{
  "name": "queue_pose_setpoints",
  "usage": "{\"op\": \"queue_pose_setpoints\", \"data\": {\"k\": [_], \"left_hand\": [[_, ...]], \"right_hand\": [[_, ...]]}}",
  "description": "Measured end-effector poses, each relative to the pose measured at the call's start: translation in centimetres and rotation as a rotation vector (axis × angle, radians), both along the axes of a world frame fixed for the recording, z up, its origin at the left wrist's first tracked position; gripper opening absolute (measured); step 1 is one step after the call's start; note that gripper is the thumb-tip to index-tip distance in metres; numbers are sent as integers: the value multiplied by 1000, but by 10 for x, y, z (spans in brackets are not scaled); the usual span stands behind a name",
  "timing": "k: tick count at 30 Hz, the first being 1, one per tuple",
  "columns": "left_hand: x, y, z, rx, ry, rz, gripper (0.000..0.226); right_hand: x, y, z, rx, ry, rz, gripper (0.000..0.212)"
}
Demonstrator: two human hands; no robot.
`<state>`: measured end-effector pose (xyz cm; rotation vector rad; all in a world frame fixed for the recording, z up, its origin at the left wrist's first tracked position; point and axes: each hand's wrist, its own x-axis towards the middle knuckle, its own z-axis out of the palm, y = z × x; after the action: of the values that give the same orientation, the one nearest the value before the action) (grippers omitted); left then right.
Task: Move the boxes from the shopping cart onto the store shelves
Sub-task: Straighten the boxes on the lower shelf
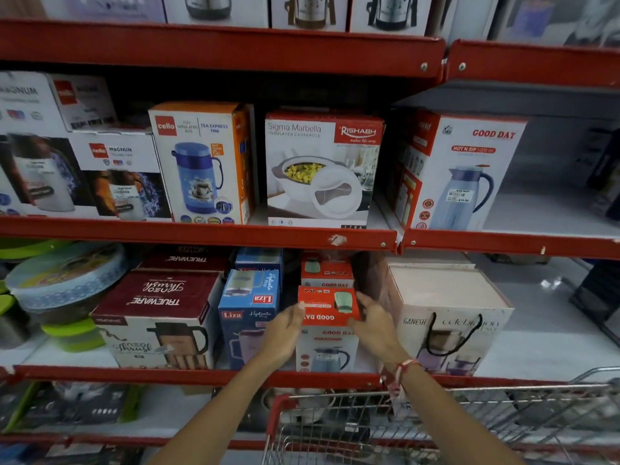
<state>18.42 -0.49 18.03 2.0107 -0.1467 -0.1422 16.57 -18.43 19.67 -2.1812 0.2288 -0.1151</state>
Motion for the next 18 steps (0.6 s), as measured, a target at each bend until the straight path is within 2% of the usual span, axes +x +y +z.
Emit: {"op": "queue_pose_setpoints", "data": {"k": [3, 5, 7, 9, 12, 15, 18], "left_hand": [[15, 6, 33, -2, -288, 59, 32], [29, 10, 64, -62, -469, 125, 28], [47, 12, 96, -129, -605, 160, 31], [67, 12, 123, -145, -682, 183, 39], [95, 9, 145, -138, -660, 236, 58], [117, 4, 150, -195, -487, 209, 78], [124, 2, 147, -285, -376, 166, 70]], "right_hand": [[18, -5, 40, -84, -219, -43, 55], [33, -9, 71, -69, -375, -36, 53], [50, -13, 100, -54, -512, -59, 56], [68, -18, 121, -23, -588, -67, 68], [94, -26, 138, 79, -530, 8, 94], [115, -30, 138, 111, -399, 91, 109], [127, -29, 131, 105, -348, 107, 112]]}}
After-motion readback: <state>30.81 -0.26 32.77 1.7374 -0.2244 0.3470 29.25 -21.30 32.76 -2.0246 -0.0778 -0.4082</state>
